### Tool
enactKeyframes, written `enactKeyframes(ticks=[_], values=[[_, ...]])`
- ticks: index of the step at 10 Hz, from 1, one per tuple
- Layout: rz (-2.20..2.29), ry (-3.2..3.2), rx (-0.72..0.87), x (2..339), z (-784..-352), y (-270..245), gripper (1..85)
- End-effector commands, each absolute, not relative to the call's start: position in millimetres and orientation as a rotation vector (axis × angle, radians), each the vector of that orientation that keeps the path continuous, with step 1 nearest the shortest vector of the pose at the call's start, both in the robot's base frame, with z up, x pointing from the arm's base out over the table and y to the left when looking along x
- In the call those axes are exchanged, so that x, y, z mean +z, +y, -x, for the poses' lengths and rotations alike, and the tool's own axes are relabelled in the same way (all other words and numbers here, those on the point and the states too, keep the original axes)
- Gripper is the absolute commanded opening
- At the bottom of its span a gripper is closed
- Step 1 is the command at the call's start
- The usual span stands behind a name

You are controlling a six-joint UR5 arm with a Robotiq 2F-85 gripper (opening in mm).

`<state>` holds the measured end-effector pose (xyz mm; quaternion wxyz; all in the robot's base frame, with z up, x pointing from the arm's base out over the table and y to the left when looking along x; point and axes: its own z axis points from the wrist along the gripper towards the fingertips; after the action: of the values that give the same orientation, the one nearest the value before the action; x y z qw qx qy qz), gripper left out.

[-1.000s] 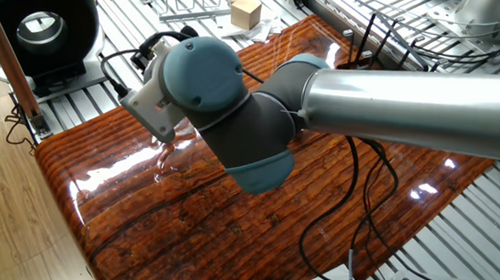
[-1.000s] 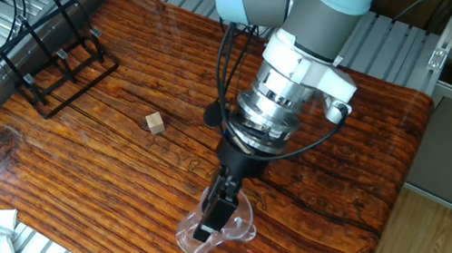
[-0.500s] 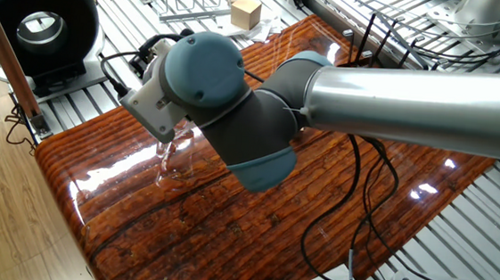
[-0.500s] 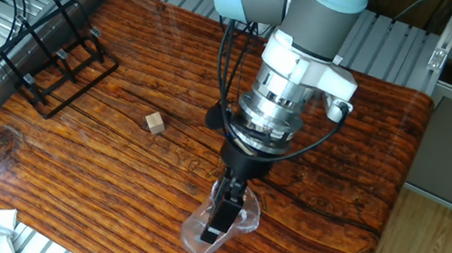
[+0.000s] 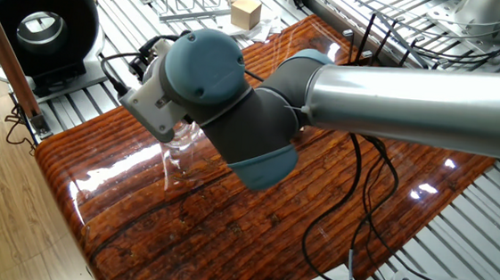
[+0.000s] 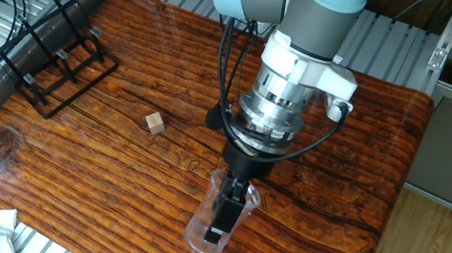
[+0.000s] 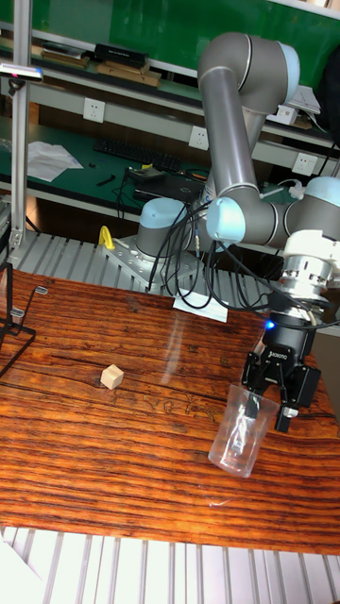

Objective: Take the cup off the cup rack

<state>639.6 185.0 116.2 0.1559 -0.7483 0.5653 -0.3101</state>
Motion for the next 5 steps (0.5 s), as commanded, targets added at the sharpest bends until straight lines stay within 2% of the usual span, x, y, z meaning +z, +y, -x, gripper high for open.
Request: enactKeyframes(ticks=[1, 5], values=[[2.129, 1.654, -0.851, 112.8, -636.2, 184.7, 70.0], [2.110, 1.663, -0.870, 115.2, -638.6, 182.3, 71.7]])
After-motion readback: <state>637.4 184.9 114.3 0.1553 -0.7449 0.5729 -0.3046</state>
